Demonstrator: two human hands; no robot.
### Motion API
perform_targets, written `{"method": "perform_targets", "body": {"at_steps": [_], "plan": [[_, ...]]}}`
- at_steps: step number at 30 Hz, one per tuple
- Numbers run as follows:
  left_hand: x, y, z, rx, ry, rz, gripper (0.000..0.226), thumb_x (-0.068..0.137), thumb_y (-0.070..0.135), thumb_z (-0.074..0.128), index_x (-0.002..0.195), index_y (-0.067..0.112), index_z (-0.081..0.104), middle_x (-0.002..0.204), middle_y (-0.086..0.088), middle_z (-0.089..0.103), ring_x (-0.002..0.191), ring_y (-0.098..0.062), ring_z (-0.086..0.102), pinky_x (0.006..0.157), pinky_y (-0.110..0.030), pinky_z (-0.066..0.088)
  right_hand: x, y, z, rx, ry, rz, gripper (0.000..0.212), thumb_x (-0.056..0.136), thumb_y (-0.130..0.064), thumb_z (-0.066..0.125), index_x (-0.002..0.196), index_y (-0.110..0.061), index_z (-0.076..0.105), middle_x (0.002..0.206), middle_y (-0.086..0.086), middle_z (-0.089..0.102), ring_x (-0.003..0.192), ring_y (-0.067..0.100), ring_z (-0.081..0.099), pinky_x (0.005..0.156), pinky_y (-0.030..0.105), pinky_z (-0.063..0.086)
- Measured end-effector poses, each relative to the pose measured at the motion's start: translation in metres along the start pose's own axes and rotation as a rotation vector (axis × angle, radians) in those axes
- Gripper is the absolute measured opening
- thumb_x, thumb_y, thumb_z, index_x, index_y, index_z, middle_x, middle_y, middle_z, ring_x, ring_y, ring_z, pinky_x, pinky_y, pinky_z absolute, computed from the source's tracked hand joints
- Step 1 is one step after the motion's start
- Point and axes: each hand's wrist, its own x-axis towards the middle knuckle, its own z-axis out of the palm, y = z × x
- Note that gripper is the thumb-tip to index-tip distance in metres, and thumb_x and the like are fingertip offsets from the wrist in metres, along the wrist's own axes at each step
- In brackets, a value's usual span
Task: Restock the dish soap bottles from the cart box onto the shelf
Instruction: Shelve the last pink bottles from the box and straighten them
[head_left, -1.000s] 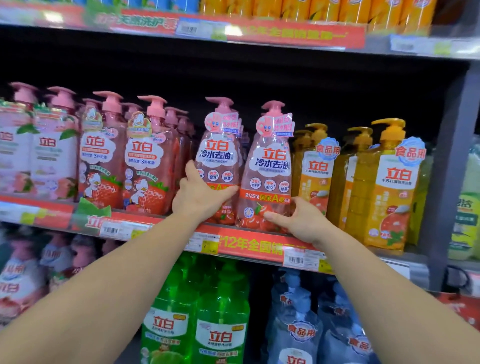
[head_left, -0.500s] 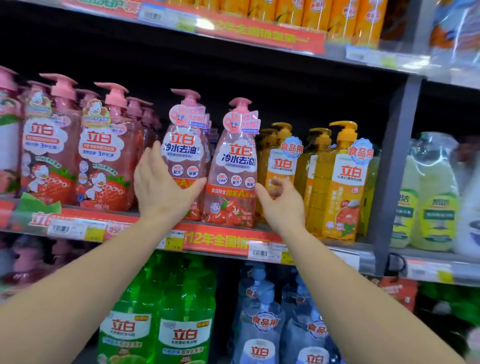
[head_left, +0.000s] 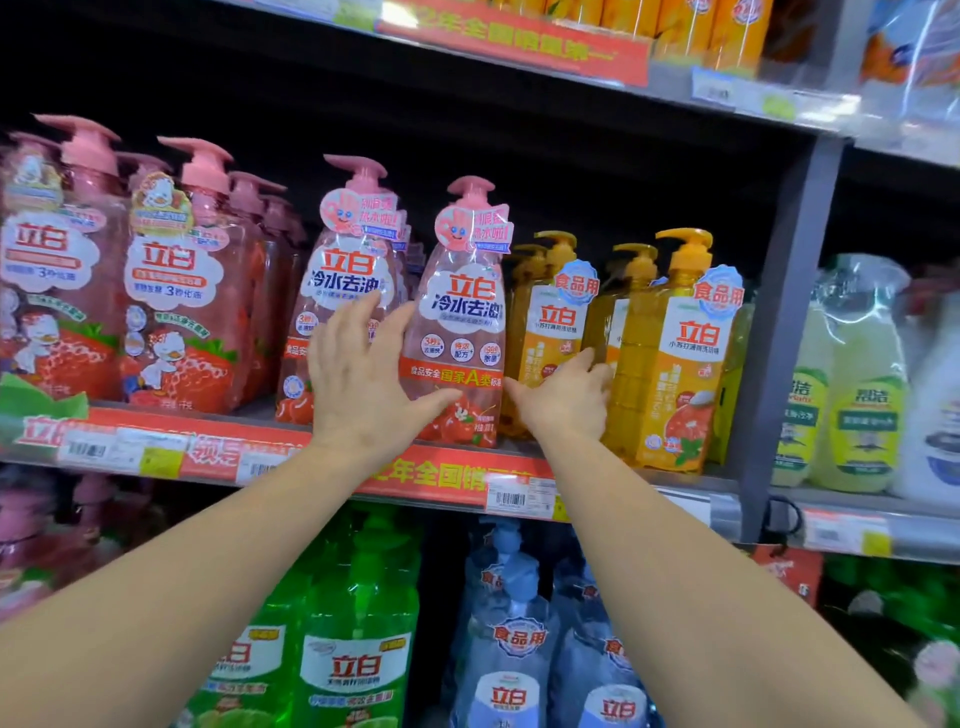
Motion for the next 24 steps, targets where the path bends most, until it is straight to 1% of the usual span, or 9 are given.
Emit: {"method": "perform_targets", "body": {"at_steps": [4, 7, 9, 12, 14, 16, 19, 22, 24], "plan": [[-0.002, 0.01, 0.01, 0.066, -0.063, 0.092, 0.091, 0.067, 0.07, 0.07, 0.146, 0.036, 0.04, 0.159, -0.012, 0.022, 0.147, -0.034, 0.012, 0.118, -0.057, 0.002, -0.001, -0.002, 0.0, 0.045, 0.025, 0.029, 0.099, 0.073, -0.055, 0.076, 0.145, -0.011, 0.025, 0.148, 0.014, 0.031, 0.136, 0.032, 0.037, 0.104, 0.045, 0.041], [-0.002, 0.017, 0.017, 0.088, -0.093, 0.117, 0.091, 0.068, 0.074, 0.066, 0.148, 0.044, 0.032, 0.162, -0.01, 0.013, 0.149, -0.033, 0.004, 0.118, -0.058, -0.002, 0.0, -0.004, 0.001, 0.075, 0.033, 0.043, 0.094, 0.074, -0.053, 0.076, 0.143, -0.012, 0.027, 0.148, 0.013, 0.032, 0.136, 0.031, 0.038, 0.103, 0.044, 0.042], [0.0, 0.022, 0.02, 0.108, -0.085, 0.14, 0.092, 0.067, 0.077, 0.062, 0.148, 0.047, 0.029, 0.163, -0.01, 0.008, 0.15, -0.033, 0.0, 0.117, -0.059, -0.004, 0.0, -0.005, 0.002, 0.069, 0.052, 0.038, 0.096, 0.075, -0.053, 0.075, 0.145, -0.013, 0.024, 0.148, 0.014, 0.034, 0.136, 0.032, 0.038, 0.103, 0.044, 0.042], [0.003, 0.026, 0.024, 0.125, -0.11, 0.161, 0.093, 0.068, 0.08, 0.057, 0.149, 0.05, 0.021, 0.164, -0.01, -0.002, 0.15, -0.033, -0.008, 0.116, -0.057, -0.01, -0.001, -0.008, 0.005, 0.026, 0.084, -0.028, 0.107, 0.076, -0.052, 0.075, 0.152, -0.016, 0.009, 0.149, 0.014, 0.032, 0.139, 0.032, 0.033, 0.106, 0.045, 0.038], [0.002, 0.024, 0.026, 0.128, -0.112, 0.168, 0.094, 0.07, 0.078, 0.059, 0.15, 0.05, 0.019, 0.164, -0.009, -0.005, 0.15, -0.032, -0.008, 0.116, -0.055, -0.01, -0.002, -0.011, 0.008, 0.012, 0.09, -0.046, 0.112, 0.076, -0.049, 0.076, 0.153, -0.019, 0.001, 0.151, 0.013, 0.027, 0.14, 0.032, 0.029, 0.105, 0.047, 0.038], [0.001, 0.022, 0.026, 0.129, -0.111, 0.174, 0.095, 0.071, 0.076, 0.061, 0.15, 0.051, 0.015, 0.164, -0.008, -0.006, 0.15, -0.032, -0.005, 0.117, -0.055, -0.009, -0.003, -0.014, 0.01, 0.021, 0.085, -0.03, 0.113, 0.077, -0.044, 0.077, 0.154, -0.021, -0.003, 0.152, 0.012, 0.022, 0.14, 0.032, 0.025, 0.102, 0.047, 0.042], [0.001, 0.021, 0.026, 0.13, -0.122, 0.174, 0.094, 0.072, 0.075, 0.06, 0.15, 0.051, 0.013, 0.163, -0.006, -0.008, 0.15, -0.03, 0.0, 0.117, -0.053, -0.01, -0.001, -0.016, 0.009, 0.038, 0.08, -0.01, 0.112, 0.078, -0.038, 0.078, 0.154, -0.021, -0.003, 0.152, 0.012, 0.021, 0.14, 0.031, 0.024, 0.101, 0.046, 0.043], [0.001, 0.021, 0.026, 0.111, -0.108, 0.179, 0.093, 0.071, 0.074, 0.063, 0.149, 0.05, 0.019, 0.164, -0.008, -0.004, 0.15, -0.03, 0.006, 0.117, -0.053, -0.009, -0.001, -0.015, 0.006, 0.071, 0.077, -0.001, 0.111, 0.077, -0.036, 0.079, 0.154, -0.022, -0.001, 0.152, 0.011, 0.021, 0.142, 0.031, 0.021, 0.101, 0.047, 0.043], [0.001, 0.021, 0.025, 0.1, -0.113, 0.176, 0.093, 0.071, 0.072, 0.064, 0.149, 0.05, 0.019, 0.164, -0.008, -0.004, 0.15, -0.029, 0.006, 0.117, -0.053, -0.009, -0.002, -0.015, 0.005, 0.083, 0.08, 0.002, 0.111, 0.077, -0.036, 0.079, 0.154, -0.023, 0.0, 0.152, 0.011, 0.022, 0.142, 0.031, 0.021, 0.101, 0.047, 0.043]]}}
